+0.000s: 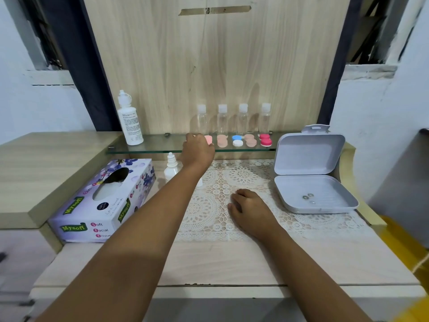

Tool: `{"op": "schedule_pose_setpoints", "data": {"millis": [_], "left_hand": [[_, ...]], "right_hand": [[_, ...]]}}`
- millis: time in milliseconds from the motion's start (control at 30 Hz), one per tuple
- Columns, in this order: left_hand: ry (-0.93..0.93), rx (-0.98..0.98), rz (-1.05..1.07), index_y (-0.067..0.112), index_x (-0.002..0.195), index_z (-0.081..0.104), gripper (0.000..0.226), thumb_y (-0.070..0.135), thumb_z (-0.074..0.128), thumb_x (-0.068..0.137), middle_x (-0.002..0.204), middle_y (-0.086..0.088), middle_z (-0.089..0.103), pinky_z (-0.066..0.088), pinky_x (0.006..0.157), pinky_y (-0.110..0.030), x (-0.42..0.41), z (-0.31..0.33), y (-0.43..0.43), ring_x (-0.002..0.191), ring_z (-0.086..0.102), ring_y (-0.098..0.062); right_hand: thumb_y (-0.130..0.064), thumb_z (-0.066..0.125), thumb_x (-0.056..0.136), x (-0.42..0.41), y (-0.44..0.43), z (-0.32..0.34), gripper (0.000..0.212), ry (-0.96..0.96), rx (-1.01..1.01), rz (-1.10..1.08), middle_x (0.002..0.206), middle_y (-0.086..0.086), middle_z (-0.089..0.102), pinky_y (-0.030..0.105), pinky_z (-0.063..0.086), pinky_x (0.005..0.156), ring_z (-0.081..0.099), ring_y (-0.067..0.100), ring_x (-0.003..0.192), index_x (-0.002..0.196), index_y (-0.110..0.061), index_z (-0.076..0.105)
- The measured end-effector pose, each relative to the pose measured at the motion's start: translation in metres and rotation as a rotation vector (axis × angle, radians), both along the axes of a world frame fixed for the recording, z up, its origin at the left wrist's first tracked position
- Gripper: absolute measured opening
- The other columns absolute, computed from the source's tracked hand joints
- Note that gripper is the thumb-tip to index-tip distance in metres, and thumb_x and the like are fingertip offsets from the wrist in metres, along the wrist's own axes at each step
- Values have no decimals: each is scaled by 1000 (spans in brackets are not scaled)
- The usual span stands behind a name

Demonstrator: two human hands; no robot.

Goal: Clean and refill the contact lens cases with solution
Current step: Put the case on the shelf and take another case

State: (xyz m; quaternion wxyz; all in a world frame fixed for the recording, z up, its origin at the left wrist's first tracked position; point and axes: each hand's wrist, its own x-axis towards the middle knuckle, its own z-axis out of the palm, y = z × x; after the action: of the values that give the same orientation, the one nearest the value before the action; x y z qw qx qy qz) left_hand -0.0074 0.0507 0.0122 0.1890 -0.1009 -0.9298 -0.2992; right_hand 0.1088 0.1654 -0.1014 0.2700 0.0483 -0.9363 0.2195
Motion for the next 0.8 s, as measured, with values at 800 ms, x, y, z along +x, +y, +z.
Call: {"op": "schedule_pose_setpoints", "data": {"millis": [800], "left_hand": [[202,290,-76,1,93,66,27,25,56,88,88,-9,58,29,62,-23,26,-9,-9,77,51,-19]], "right_hand": [[-20,51,83,-1,1,0,22,-46,-30,0,74,3,51,27,38,65,47,22,72,66,-8,52]]}}
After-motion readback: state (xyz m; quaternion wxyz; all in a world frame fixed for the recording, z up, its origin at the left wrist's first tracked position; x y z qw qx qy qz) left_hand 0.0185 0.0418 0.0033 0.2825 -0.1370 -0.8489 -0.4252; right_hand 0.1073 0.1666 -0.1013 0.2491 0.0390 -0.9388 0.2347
